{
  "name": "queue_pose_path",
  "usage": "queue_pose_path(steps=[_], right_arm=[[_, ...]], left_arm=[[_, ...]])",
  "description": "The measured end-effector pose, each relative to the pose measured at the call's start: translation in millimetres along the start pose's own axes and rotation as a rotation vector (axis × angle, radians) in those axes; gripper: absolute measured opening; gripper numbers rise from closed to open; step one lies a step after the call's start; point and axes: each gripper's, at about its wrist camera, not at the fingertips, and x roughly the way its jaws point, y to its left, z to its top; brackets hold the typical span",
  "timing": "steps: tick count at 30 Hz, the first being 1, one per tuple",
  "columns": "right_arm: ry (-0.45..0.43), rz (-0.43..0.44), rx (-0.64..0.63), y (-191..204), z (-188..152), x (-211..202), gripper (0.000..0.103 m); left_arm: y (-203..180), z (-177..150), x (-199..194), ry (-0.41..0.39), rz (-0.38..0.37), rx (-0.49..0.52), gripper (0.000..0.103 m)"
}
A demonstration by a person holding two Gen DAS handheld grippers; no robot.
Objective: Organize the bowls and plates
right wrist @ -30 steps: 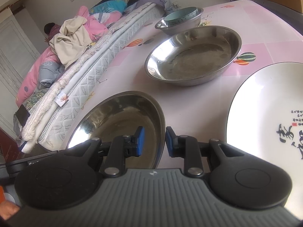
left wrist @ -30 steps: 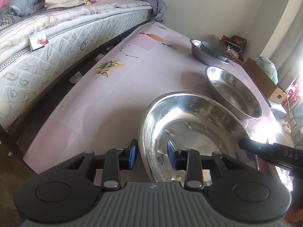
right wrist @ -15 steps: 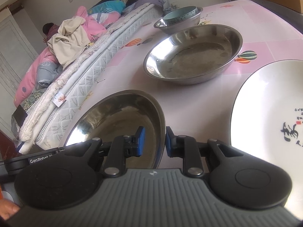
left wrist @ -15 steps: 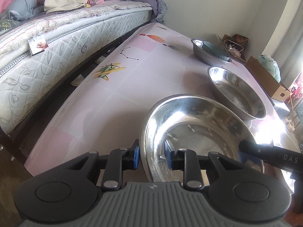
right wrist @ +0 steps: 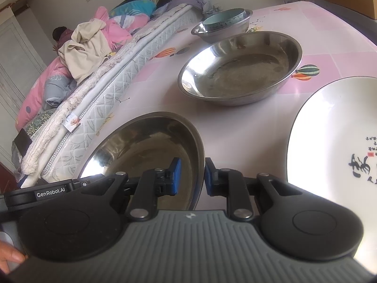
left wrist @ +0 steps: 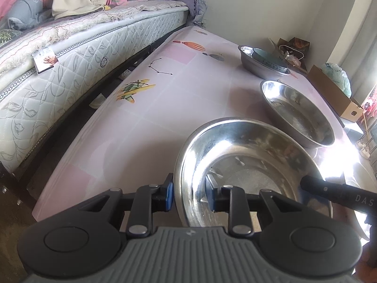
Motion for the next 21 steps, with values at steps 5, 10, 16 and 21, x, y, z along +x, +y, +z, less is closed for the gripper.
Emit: queue_pose_path(steps=[5, 10, 16, 21], right_arm=[[0.001, -0.005, 0.001, 1.5, -0.3, 1.9, 0.019], [0.002, -0.011, -0.004, 2.3, -0.6, 1.7, 0.02], [-0.002, -0.016, -0.008, 2.7, -0.2, 1.0, 0.02], [-0.006, -0.017, -0.016, 4.4, -0.3, -0.3, 0.02]], left_arm=[[-3.3, 0.4, 0.5, -0.002, 0.012, 0.007, 0.028], [-6.4, -0.4, 0.0, -0.005, 0.02, 0.016, 0.032], [-7.0, -1.4, -1.4, -0.007, 0.018, 0.017, 0.032], [-7.4, -1.3, -2.7, -0.009, 0.017, 0.016, 0.032]])
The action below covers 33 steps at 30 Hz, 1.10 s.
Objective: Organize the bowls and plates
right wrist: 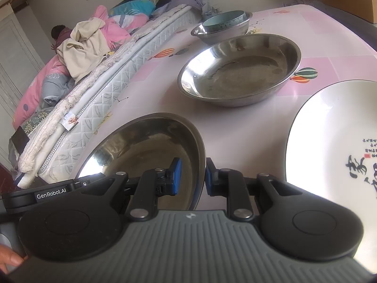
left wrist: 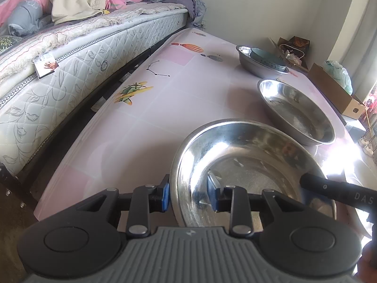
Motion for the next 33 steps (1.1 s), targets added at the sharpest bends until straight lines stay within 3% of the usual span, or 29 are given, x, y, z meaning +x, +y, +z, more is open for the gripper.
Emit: queue_pose_path(steps=[33], right_arm=[[-0.025, 0.001, -0.013, 0.2, -0.4, -10.1, 0.02]], left_arm=[[-1.6, -0.4, -7.6, -0.026, -0.012, 0.003, 0.032]])
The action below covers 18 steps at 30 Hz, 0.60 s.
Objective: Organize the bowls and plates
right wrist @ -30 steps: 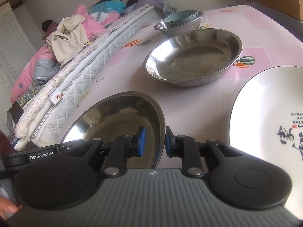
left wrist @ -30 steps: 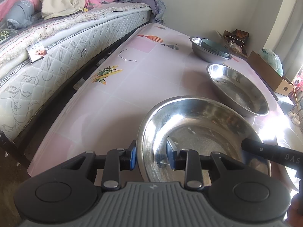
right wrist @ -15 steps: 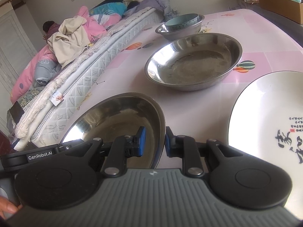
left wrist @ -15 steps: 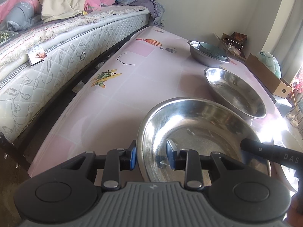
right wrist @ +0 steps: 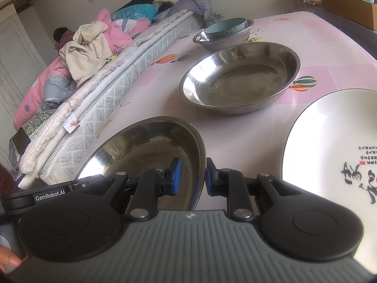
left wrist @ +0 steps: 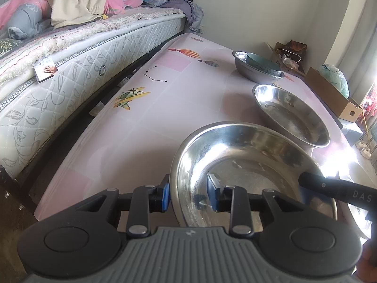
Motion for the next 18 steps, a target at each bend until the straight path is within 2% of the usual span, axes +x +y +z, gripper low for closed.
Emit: queue_pose_path(steps=[18], right_arm=[[-0.002, 0.0, 0.0, -0.7, -0.3, -0.5, 0.021]], left_arm=[[-1.1, -0.9, -0.6, -0.008, -0.001, 0.003, 0.032]])
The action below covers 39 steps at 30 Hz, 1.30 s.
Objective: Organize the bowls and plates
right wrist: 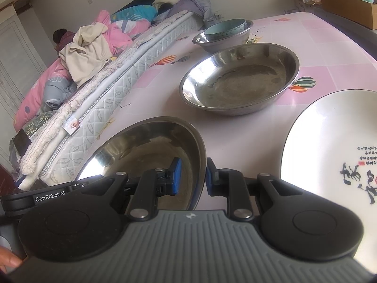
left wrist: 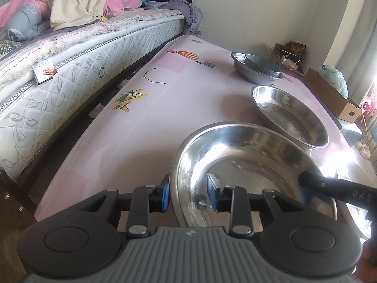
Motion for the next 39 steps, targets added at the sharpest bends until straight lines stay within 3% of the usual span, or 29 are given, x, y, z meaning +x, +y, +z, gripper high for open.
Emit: queue_pose_path(steps=[39], right_arm=[[-0.047, 0.015, 0.005, 4, 3, -26, 0.022]], left_arm=[[-7, 2, -28, -0.053, -0.013, 0.007, 0.032]])
